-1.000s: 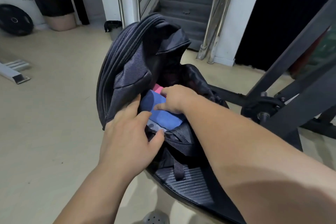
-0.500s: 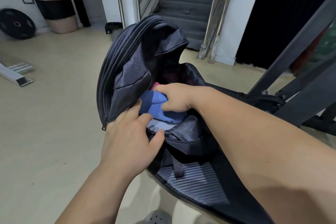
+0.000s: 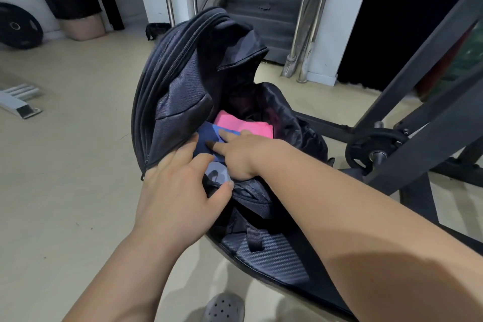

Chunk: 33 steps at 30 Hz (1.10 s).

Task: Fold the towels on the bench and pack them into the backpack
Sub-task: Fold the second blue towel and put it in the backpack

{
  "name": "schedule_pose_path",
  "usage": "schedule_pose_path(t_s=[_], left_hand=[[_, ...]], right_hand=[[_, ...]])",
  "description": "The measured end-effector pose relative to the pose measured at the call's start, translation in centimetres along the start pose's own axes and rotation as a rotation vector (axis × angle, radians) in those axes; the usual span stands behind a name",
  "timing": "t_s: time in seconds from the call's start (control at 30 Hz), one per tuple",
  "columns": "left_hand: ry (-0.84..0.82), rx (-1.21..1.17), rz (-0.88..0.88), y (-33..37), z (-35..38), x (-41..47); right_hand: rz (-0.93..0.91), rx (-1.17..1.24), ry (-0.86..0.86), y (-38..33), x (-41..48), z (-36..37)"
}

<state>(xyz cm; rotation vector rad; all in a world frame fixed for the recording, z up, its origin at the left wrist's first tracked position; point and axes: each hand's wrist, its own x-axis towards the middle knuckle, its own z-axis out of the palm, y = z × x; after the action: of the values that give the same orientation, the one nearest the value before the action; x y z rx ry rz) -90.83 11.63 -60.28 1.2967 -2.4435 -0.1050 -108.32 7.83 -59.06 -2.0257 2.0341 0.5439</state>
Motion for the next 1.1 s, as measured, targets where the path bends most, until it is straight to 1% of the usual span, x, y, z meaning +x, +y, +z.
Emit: schedule_pose_path(t_s=[0.03, 0.1, 0.17, 0.23, 0.33, 0.5, 0.57, 0.63, 0.73, 0.83, 0.97, 1.03, 1.1], left_hand=[[0.003, 0.006, 0.0, 0.0, 0.0, 0.0], [0.006, 0.015, -0.005, 0.1, 0.1, 0.1], [0.008, 0.019, -0.012, 0.3, 0.1, 0.1], [0.012, 0.024, -0.02, 0.7, 0.2, 0.0], [0.018, 0.029, -0.025, 1.6, 0.4, -0.1], [0.047, -0.013, 0.072, 4.2, 0.8, -1.3], [0.059, -0.032, 0.113, 5.5, 0.9, -1.9], [0.067, -0.05, 0.158, 7.1, 1.0, -2.7], [0.073, -0.082, 0.251, 10.4, 1.0, -4.0], [0.037, -0.091, 0.407, 14.2, 1.6, -6.1], [-0.119, 0.038, 0.683, 18.9, 3.8, -8.8], [-0.225, 0.101, 0.758, 21.9, 5.3, -9.4], [-0.299, 0.134, 0.78, 25.0, 7.2, -9.7]], right_hand=[[0.005, 0.001, -0.062, -0.1, 0.1, 0.0], [0.0, -0.002, -0.124, -0.2, 0.3, 0.0], [-0.002, 0.016, -0.129, -0.1, 0.1, -0.1], [-0.031, 0.068, -0.093, 0.2, -0.7, -0.5], [-0.076, 0.157, 0.065, 0.9, -2.7, -0.8], [-0.05, 0.051, 0.334, 2.5, -8.6, 1.4], [-0.025, 0.043, 0.456, 3.1, -11.4, 2.9], [0.009, 0.078, 0.523, 4.0, -14.2, 4.6], [0.113, 0.235, 0.584, 5.8, -18.7, 7.6], [0.259, 0.368, 0.615, 8.4, -23.2, 11.6], [0.454, 0.495, 0.532, 11.8, -28.8, 17.8], [0.552, 0.57, 0.482, 13.2, -31.4, 21.1], [0.634, 0.624, 0.429, 14.4, -33.7, 23.7]])
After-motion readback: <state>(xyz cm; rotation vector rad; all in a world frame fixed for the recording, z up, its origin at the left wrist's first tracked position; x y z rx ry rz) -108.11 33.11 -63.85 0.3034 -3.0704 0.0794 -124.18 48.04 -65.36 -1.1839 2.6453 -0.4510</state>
